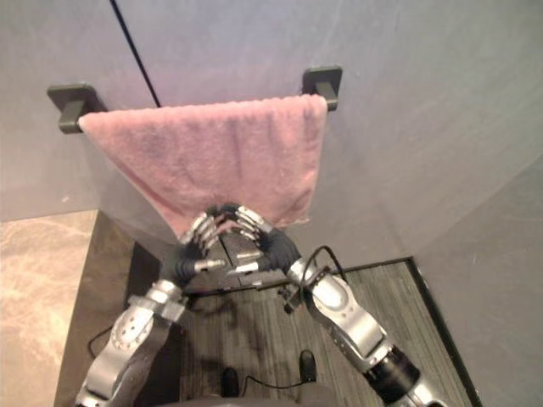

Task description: Organize washtable

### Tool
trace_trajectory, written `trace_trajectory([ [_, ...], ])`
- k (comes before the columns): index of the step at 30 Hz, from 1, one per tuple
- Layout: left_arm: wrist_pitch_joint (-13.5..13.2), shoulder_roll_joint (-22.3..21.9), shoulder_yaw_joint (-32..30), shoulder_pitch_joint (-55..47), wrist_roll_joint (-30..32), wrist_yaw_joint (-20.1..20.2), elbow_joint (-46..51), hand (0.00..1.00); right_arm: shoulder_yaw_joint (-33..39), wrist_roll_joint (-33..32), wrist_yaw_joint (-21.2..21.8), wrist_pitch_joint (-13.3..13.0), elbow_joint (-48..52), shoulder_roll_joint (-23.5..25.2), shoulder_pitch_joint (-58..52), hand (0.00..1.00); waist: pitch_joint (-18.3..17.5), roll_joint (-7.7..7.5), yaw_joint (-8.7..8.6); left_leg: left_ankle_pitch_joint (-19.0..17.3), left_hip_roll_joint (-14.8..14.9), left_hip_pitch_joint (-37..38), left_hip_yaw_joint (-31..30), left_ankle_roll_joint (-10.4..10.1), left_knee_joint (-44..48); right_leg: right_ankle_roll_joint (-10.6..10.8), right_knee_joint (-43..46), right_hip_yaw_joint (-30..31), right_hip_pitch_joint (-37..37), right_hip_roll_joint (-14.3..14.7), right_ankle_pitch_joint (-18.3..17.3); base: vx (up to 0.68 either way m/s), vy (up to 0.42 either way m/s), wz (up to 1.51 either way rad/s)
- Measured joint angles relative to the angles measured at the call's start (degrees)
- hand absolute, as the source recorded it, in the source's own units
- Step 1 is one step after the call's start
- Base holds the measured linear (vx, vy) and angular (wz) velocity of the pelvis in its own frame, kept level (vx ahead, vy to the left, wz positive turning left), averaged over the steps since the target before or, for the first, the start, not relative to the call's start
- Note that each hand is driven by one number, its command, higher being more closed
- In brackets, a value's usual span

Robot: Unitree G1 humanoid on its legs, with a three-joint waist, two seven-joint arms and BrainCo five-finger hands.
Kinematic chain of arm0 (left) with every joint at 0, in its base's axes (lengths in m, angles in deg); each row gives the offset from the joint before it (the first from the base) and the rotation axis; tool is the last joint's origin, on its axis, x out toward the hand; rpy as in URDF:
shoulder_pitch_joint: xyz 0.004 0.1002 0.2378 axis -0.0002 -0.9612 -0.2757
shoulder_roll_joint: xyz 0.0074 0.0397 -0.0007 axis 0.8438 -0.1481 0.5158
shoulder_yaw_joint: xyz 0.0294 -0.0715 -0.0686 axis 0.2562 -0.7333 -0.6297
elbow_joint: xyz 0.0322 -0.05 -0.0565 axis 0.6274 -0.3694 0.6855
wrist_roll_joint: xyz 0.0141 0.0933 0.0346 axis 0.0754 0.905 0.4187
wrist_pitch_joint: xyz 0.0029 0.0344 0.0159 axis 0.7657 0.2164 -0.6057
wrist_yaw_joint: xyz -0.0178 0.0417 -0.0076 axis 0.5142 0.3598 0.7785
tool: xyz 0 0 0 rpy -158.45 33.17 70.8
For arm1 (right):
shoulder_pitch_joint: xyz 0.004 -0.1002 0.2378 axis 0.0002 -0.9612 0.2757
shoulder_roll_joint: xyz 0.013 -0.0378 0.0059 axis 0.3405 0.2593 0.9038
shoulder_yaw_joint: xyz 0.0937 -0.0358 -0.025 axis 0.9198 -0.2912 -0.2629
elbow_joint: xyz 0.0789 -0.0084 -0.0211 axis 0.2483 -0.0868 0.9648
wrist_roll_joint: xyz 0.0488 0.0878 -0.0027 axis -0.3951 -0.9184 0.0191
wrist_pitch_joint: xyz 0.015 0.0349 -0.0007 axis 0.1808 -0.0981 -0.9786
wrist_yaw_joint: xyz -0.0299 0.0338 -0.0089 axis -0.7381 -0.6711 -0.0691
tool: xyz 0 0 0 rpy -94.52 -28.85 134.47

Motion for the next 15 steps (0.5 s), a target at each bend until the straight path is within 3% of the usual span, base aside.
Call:
trace_trajectory([
  [6, -0.8, -2.6, -0.7, 7.3, 0.1, -2.5, -0.8, 0.00, 4.0, 0.0, -1.7, 0.1, -5.2, 2.2, 5.0, 0.00, 0.1, -0.23, -0.10, 0.0, 0.0, 0.0, -0.1, 0.0, 0.0, 0.0, 0.0, -0.2, 0.0, 0.0, 0.0, 0.03, 0.014, 0.00],
  [15, -1.3, -3.5, -2.7, 17.4, 2.5, -5.0, -12.8, 0.00, 7.0, 0.0, -4.3, 0.5, -15.0, 3.2, 12.7, 0.00, 1.4, -0.94, -1.24, 0.4, 0.1, -1.8, 0.1, 0.1, -0.1, -0.4, 0.0, 0.2, -1.8, 0.1, 0.3, 0.00, 0.000, 0.00],
])
